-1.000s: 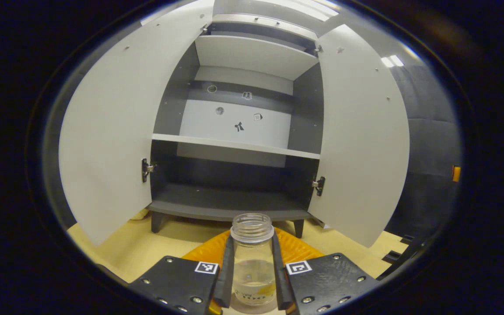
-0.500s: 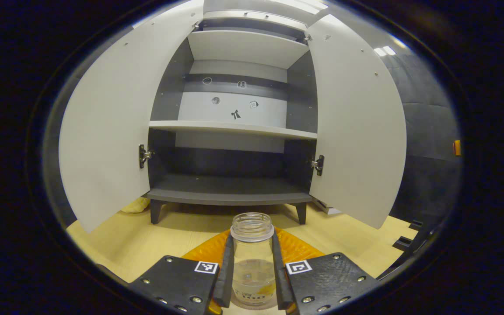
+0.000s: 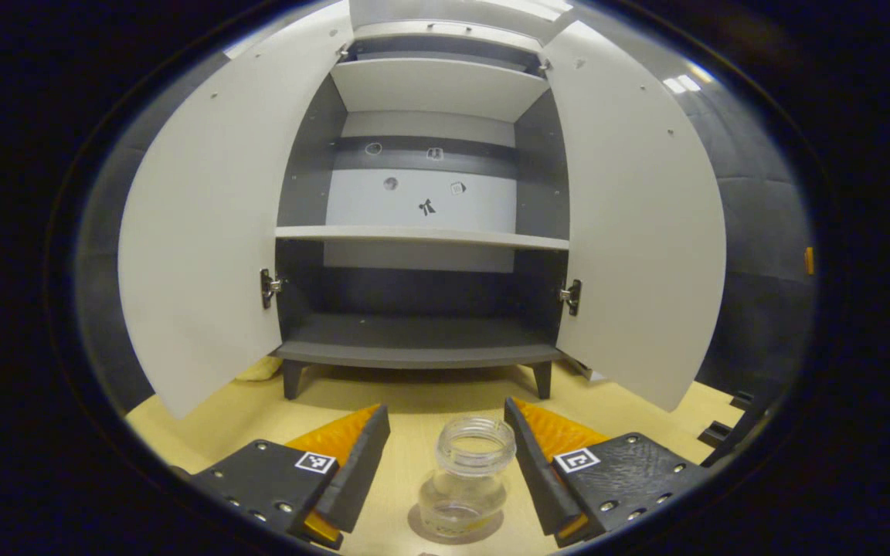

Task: Grasp the bottle in the cabinet with the left hand and place it on the coaster, then close the right door with the right hand and the left door with the left hand.

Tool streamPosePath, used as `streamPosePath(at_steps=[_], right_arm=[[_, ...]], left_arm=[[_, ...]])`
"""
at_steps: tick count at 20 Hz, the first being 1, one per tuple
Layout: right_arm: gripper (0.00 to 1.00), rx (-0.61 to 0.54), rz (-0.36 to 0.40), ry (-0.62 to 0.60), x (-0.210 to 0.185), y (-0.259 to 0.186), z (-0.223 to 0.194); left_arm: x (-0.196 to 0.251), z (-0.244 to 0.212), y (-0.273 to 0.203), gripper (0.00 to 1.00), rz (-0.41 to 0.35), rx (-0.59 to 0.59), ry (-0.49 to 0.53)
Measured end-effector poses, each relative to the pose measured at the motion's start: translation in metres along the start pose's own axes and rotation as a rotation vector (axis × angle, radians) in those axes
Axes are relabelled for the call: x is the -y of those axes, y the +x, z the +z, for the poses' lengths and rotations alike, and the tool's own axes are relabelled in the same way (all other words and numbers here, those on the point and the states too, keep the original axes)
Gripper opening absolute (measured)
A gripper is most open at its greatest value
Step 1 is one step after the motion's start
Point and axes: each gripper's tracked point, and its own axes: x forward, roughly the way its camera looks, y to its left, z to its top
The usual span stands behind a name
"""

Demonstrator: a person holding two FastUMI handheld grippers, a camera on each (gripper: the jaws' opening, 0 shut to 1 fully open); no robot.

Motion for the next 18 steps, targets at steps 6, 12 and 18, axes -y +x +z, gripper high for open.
streamPosePath(at_steps=[6, 12, 18], right_arm=[[0.97, 0.070, 0.002, 0.021, 0.010, 0.033, 0.050], [0.98, 0.142, -0.089, 0.018, 0.025, 0.075, 0.113], [0.96, 0.195, -0.162, -0.003, 0.021, 0.109, 0.159]], left_arm=[[-0.001, 0.082, -0.041, 0.87, 0.015, 0.068, 0.004], [-0.044, 0.135, -0.095, 0.86, 0.112, 0.117, 0.010], [-0.117, 0.169, -0.134, 0.87, 0.255, 0.168, 0.052]])
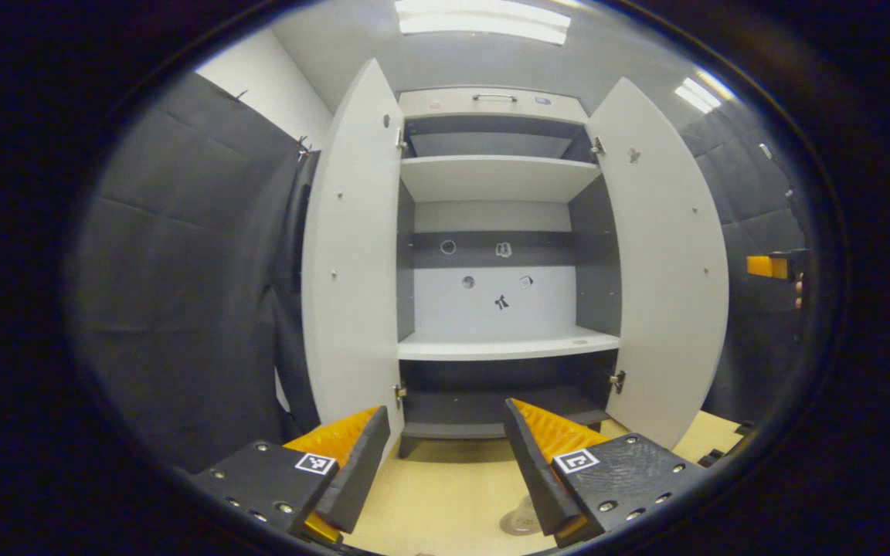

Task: Grasp the bottle in the cabinet with the left hand and place it on the coaster, then close the right door with the right hand and the left door with the left hand.

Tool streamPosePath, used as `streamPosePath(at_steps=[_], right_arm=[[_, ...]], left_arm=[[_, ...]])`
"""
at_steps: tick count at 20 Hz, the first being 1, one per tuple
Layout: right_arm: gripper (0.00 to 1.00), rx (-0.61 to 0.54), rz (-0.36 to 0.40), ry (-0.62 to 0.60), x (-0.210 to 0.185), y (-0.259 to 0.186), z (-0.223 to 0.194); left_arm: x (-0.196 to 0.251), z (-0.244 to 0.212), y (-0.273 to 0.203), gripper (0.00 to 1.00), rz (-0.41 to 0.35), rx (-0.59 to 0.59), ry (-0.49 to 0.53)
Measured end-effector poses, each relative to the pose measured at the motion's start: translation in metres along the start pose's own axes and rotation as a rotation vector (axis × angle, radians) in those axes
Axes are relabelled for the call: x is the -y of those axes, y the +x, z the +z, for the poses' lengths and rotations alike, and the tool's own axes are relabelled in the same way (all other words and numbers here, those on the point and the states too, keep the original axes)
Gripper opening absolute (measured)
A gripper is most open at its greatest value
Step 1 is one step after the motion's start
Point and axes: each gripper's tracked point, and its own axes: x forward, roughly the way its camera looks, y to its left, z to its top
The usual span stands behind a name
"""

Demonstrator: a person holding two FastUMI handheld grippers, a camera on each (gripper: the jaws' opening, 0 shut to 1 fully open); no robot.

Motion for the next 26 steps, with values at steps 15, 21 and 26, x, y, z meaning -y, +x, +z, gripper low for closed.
streamPosePath(at_steps=[15, 21, 26], right_arm=[[0.94, -0.053, 0.014, 0.001, -0.055, 0.018, 0.000], [0.94, -0.041, 0.060, -0.009, -0.092, 0.008, 0.004], [0.94, -0.034, 0.079, -0.015, -0.115, 0.004, 0.006]], left_arm=[[-0.152, -0.009, 0.008, 0.87, 0.209, 0.026, -0.008], [-0.171, -0.016, 0.018, 0.87, 0.201, 0.013, -0.035], [-0.174, -0.022, 0.029, 0.87, 0.181, 0.005, -0.028]])
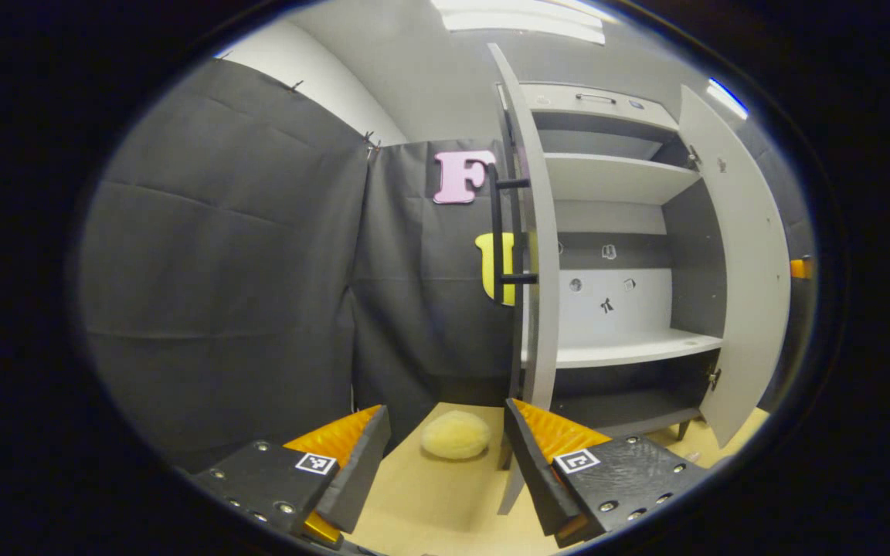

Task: Grasp the bottle in the cabinet with the left hand and place it on the coaster, then close the right door with the right hand and the left door with the left hand.

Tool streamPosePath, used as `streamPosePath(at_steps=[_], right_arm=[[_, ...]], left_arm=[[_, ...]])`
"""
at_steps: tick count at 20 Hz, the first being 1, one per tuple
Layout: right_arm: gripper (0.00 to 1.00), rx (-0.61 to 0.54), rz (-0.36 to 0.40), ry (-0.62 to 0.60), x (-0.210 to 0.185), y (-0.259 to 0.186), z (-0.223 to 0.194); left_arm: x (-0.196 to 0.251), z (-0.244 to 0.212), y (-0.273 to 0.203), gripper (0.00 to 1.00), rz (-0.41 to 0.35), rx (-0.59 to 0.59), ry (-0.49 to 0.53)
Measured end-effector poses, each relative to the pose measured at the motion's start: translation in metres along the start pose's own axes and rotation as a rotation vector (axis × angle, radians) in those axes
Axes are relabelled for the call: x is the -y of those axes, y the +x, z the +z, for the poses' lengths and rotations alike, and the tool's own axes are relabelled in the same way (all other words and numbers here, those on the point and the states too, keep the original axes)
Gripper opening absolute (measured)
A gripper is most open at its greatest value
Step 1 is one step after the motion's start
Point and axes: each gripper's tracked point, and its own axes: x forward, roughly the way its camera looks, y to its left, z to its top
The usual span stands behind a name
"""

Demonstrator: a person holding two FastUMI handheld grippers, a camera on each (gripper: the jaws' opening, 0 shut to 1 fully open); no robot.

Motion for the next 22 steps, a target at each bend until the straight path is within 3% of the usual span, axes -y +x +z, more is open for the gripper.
streamPosePath(at_steps=[11, 15, 22], right_arm=[[0.92, 0.025, 0.098, -0.014, -0.071, 0.013, 0.007], [0.95, 0.034, 0.140, -0.029, -0.100, 0.023, 0.007], [0.96, 0.023, 0.138, -0.051, -0.102, 0.012, -0.005]], left_arm=[[-0.022, -0.012, 0.008, 0.87, 0.009, -0.024, -0.022], [-0.044, -0.018, 0.001, 0.87, 0.027, -0.036, -0.022], [-0.052, -0.007, 0.022, 0.87, 0.029, -0.063, -0.049]])
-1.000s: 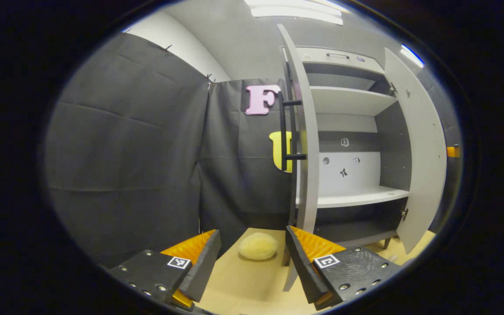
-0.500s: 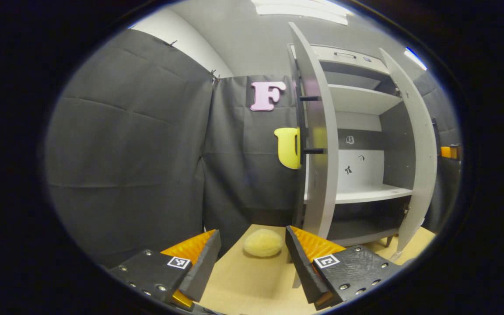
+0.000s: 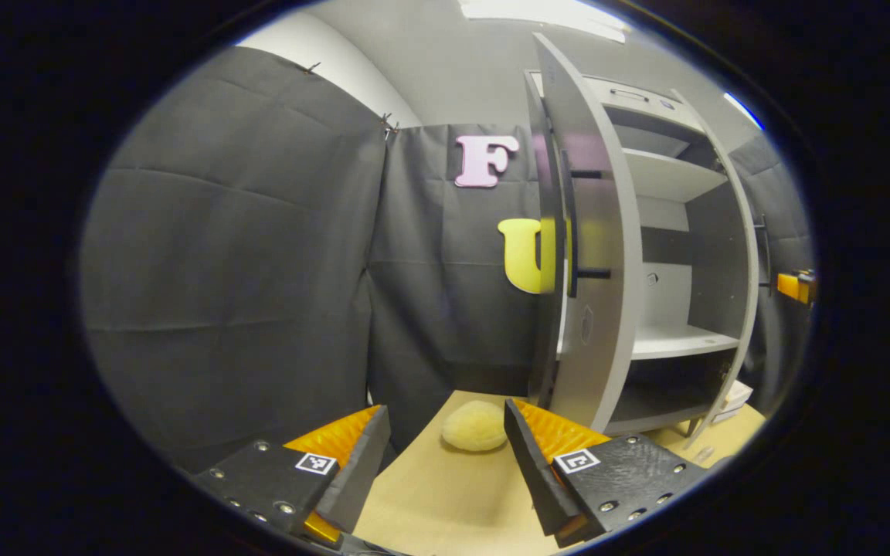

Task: Grasp the bottle in the cabinet with the left hand and place it on the coaster, then close the right door with the right hand and the left door with the left hand.

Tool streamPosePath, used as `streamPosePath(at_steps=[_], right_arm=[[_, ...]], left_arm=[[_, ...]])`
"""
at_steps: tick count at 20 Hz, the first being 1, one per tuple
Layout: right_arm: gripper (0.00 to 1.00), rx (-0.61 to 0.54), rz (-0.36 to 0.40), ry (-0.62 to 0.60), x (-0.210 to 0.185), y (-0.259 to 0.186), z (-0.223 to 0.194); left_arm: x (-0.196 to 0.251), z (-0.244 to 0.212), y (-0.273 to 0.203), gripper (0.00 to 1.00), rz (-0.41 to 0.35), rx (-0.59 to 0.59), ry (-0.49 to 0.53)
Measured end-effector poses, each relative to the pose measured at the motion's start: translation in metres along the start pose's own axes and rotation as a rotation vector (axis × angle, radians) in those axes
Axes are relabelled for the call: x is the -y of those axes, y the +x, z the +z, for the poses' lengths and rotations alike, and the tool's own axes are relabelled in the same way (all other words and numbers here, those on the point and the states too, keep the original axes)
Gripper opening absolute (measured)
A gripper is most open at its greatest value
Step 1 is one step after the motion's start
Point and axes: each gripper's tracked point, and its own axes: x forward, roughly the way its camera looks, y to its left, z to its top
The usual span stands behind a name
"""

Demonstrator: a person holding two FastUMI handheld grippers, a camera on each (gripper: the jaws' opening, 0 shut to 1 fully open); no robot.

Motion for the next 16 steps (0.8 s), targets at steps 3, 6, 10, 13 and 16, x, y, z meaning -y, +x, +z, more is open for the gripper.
streamPosePath(at_steps=[3, 6, 10, 13, 16], right_arm=[[0.98, -0.010, -0.003, 0.012, 0.007, -0.011, -0.007], [0.96, -0.014, -0.027, 0.011, 0.023, -0.026, -0.016], [0.96, -0.016, -0.060, 0.031, 0.043, -0.045, -0.026], [0.95, -0.017, -0.088, 0.035, 0.062, -0.056, -0.031], [0.96, -0.027, -0.115, 0.050, 0.084, -0.064, -0.038]], left_arm=[[-0.001, 0.022, 0.007, 0.87, -0.010, 0.009, -0.015], [0.008, 0.053, 0.022, 0.87, -0.019, 0.027, -0.023], [0.014, 0.092, 0.036, 0.87, -0.024, 0.085, -0.041], [0.021, 0.115, 0.046, 0.87, -0.025, 0.121, -0.039], [0.042, 0.127, 0.048, 0.87, -0.047, 0.150, -0.039]])
